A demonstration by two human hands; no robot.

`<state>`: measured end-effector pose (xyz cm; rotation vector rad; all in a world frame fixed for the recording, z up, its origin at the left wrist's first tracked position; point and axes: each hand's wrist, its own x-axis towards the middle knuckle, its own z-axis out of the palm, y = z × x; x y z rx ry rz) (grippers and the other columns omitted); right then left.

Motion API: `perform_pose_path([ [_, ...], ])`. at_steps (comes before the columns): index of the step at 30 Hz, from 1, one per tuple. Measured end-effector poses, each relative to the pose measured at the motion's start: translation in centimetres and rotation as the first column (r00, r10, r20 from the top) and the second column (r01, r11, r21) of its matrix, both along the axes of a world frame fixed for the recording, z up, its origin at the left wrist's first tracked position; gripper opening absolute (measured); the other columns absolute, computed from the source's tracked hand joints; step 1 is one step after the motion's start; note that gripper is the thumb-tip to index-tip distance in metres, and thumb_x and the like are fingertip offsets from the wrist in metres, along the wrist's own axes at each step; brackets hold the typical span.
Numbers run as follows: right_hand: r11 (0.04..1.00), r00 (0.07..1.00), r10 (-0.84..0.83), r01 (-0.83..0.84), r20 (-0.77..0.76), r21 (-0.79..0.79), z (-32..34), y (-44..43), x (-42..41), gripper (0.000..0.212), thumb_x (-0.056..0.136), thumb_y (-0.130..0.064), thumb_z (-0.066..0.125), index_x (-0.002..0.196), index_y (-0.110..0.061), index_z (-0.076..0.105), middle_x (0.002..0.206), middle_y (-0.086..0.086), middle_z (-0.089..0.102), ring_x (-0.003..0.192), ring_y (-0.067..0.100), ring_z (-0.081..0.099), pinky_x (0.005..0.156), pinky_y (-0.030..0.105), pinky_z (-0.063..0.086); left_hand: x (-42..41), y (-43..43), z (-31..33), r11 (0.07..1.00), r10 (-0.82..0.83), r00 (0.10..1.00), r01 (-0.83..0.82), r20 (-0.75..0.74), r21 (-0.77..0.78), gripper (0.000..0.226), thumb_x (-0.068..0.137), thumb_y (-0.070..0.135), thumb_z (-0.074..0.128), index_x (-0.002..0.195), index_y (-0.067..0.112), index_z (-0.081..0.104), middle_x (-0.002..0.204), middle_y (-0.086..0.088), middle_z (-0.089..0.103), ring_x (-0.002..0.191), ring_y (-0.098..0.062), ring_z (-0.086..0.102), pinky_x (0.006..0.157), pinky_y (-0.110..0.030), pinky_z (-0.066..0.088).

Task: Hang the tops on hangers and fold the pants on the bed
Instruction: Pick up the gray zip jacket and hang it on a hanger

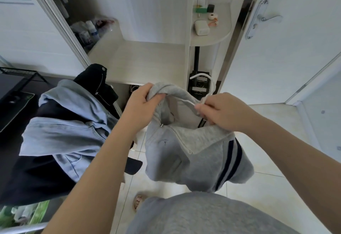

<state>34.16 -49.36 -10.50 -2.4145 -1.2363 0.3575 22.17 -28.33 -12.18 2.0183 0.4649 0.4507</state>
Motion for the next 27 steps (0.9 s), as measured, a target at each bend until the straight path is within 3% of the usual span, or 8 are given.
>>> perform_pose_path([
  [2,0.997,0.997,-0.016,0.010,0.069,0.076,-0.2,0.2,-0.3,0.051,0.097,-0.058,0.036,0.067,-0.022,0.055,0.059,-0.007,0.058,0.055,0.009,0.056,0.054,0.026,0.040,-0.2,0.2,0.3,0.996,-0.076,0.997,0.077,-0.015,0.045,0.014,0.098,0.019,0.064,0.092,0.006,0.066,0.076,-0.004,0.060,0.067,0.000,0.050,0.063,-0.011,0.041],
  [6,0.982,0.984,0.069,-0.037,0.166,-0.187,-1.3,1.1,-0.6,0.043,0.103,-0.055,0.031,0.072,-0.028,0.045,0.070,-0.009,0.053,0.069,0.011,0.055,0.060,0.029,0.040,-0.1,-0.1,0.9,1.000,0.003,0.997,-0.003,0.080,0.006,0.015,0.098,0.017,0.062,0.088,0.007,0.065,0.070,0.011,0.057,0.064,0.001,0.049,0.062,-0.010,0.042],
  [9,0.985,0.972,0.026,0.015,0.233,-0.174,-1.1,1.1,0.3,0.043,0.103,-0.055,0.032,0.068,-0.031,0.040,0.070,-0.010,0.052,0.066,0.010,0.052,0.060,0.033,0.041,-0.3,-0.7,0.6,0.999,0.040,0.995,-0.037,0.090,-0.040,0.018,0.098,0.016,0.063,0.087,0.003,0.063,0.067,0.006,0.056,0.064,-0.002,0.049,0.061,-0.013,0.043],
  [16,0.997,0.977,-0.005,0.022,0.211,-0.076,-1.9,0.9,-1.1,0.045,0.101,-0.055,0.034,0.069,-0.026,0.047,0.067,-0.007,0.055,0.063,0.013,0.057,0.060,0.031,0.049,-1.6,-1.8,-1.0,0.993,-0.120,0.982,0.116,-0.143,-0.031,0.011,0.095,0.018,0.064,0.089,0.009,0.068,0.074,-0.012,0.060,0.065,-0.009,0.052,0.062,-0.026,0.047],
  [19,0.990,0.997,-0.005,-0.005,0.076,0.138,-1.8,0.7,-1.8,0.047,0.100,-0.050,0.042,0.062,-0.023,0.046,0.056,-0.006,0.052,0.052,0.013,0.052,0.055,0.028,0.044,-2.0,-2.2,-2.1,0.985,-0.069,0.938,0.117,-0.340,0.123,0.014,0.087,0.021,0.066,0.089,0.008,0.069,0.080,-0.001,0.061,0.073,-0.008,0.055,0.070,-0.030,0.046],
  [23,0.967,0.998,0.041,-0.029,-0.040,0.252,-0.9,0.8,-2.1,0.046,0.100,-0.041,0.049,0.064,-0.013,0.053,0.055,0.002,0.055,0.050,0.016,0.052,0.055,0.031,0.043,-2.8,-2.8,-2.7,0.837,0.125,0.988,-0.053,-0.095,0.545,0.032,0.079,0.033,0.078,0.102,0.014,0.067,0.129,-0.004,0.057,0.127,-0.028,0.046,0.107,-0.045,0.033],
  [25,0.956,0.993,0.099,-0.075,-0.068,0.285,-0.1,0.8,-1.8,0.044,0.101,-0.037,0.051,0.068,-0.009,0.058,0.056,0.002,0.056,0.051,0.016,0.052,0.053,0.026,0.041,-2.7,-2.3,-2.4,0.809,0.119,0.993,-0.108,0.019,0.578,0.046,0.074,0.034,0.080,0.111,0.014,0.062,0.134,-0.003,0.054,0.131,-0.030,0.045,0.110,-0.045,0.031],
  [27,0.952,0.988,0.150,-0.133,-0.041,0.274,0.5,1.0,-1.5,0.042,0.101,-0.038,0.051,0.071,-0.010,0.061,0.057,0.001,0.057,0.052,0.015,0.053,0.053,0.024,0.040,-2.2,-1.6,-2.0,0.842,-0.001,0.999,0.018,-0.033,0.539,0.042,0.080,0.033,0.078,0.115,0.016,0.062,0.114,0.003,0.065,0.111,-0.026,0.059,0.100,-0.042,0.041],
])
